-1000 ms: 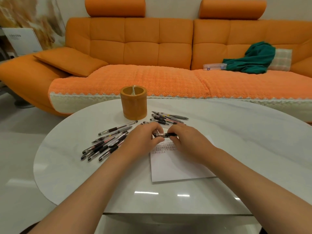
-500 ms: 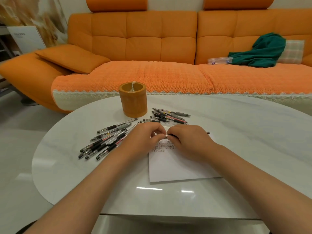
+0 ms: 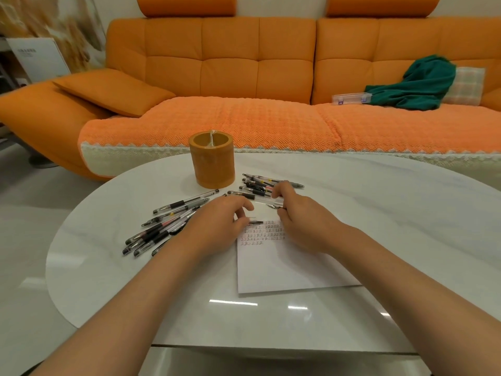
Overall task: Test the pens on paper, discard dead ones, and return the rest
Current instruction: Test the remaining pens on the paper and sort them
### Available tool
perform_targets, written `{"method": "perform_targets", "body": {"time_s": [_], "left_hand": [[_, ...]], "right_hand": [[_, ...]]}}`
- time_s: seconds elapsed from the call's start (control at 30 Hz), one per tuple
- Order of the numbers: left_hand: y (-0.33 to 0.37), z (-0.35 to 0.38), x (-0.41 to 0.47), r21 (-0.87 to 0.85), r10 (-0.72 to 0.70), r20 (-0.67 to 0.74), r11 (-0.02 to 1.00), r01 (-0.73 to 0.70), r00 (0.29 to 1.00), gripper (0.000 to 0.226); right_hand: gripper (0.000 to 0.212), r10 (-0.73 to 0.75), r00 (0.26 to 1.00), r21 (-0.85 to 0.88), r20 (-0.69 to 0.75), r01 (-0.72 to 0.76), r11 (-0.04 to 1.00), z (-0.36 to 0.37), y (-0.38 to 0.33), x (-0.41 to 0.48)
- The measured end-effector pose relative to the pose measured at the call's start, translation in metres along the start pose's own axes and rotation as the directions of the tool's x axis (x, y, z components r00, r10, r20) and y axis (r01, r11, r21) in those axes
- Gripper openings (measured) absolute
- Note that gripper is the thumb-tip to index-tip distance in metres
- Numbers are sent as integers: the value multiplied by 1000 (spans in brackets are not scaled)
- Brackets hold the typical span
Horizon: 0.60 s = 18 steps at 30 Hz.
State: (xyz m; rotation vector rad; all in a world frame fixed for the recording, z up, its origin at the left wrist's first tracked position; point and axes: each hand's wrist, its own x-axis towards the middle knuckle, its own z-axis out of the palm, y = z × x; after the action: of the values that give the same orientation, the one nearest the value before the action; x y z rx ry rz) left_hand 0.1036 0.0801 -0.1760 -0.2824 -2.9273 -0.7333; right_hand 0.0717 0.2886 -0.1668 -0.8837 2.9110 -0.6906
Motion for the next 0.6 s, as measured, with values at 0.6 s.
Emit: {"method": "perform_targets", "body": {"time_s": [0.6], "left_hand": [[-5, 7, 6, 61, -22, 123, 998, 15, 992, 45]], "right_hand": [[24, 164, 983, 772, 79, -164, 614, 6, -10, -7]]}}
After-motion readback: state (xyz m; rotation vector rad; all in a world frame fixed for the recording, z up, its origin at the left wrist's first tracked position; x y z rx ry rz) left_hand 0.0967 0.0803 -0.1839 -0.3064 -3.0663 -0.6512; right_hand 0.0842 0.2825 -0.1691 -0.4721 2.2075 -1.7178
